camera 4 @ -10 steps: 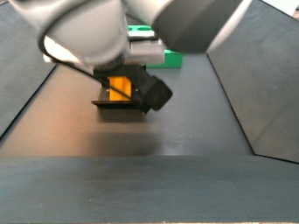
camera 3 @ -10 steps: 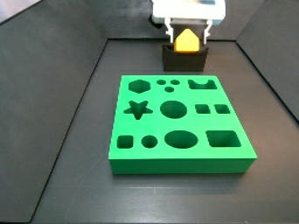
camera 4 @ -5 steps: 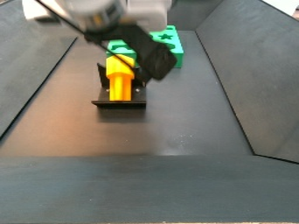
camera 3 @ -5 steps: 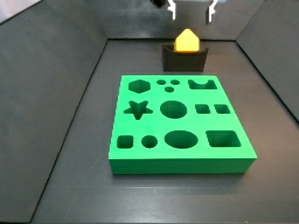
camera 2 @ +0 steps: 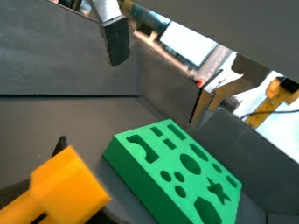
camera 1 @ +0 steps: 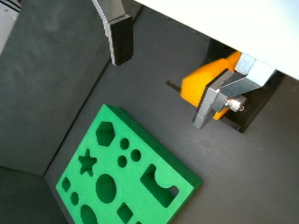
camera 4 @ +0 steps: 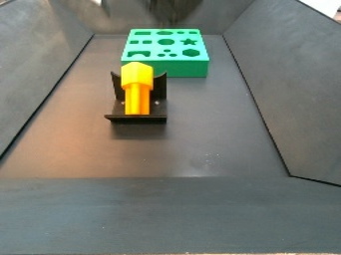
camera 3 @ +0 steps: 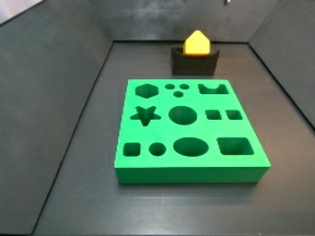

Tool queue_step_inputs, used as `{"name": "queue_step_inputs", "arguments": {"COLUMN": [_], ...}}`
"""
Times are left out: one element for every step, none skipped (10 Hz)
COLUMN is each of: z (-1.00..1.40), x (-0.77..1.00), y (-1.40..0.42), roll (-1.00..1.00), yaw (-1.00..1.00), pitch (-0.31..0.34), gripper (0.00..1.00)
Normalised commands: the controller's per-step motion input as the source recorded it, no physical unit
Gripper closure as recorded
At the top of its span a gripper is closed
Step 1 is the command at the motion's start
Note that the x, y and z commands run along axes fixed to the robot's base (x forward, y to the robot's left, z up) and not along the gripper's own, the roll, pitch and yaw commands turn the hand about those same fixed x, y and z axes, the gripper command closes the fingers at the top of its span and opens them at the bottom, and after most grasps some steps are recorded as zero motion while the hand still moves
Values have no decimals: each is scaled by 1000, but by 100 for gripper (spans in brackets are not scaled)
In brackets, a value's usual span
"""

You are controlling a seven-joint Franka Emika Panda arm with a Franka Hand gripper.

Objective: Pick up the 3 prong object. Move up. Place the 3 prong object on the fixture. Regrasp the 3 prong object. Move to above the board. Insert the 3 prong object.
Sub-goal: Regrasp the 3 prong object.

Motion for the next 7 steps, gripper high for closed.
{"name": "queue_step_inputs", "arguments": {"z": [91, 46, 47, 25, 10, 10, -2], "x": [-68, -39, -12, -10, -17, -24, -28], "y": [-246, -135, -40, -38, -41, -33, -27], "roll": [1000, 1000, 1000, 1000, 1000, 1000, 1000], "yaw": [3, 4, 4, 4, 4, 5, 6], "pitch": [23, 23, 26, 25, 19, 14, 8], "gripper": [0, 0, 0, 0, 0, 0, 0]}}
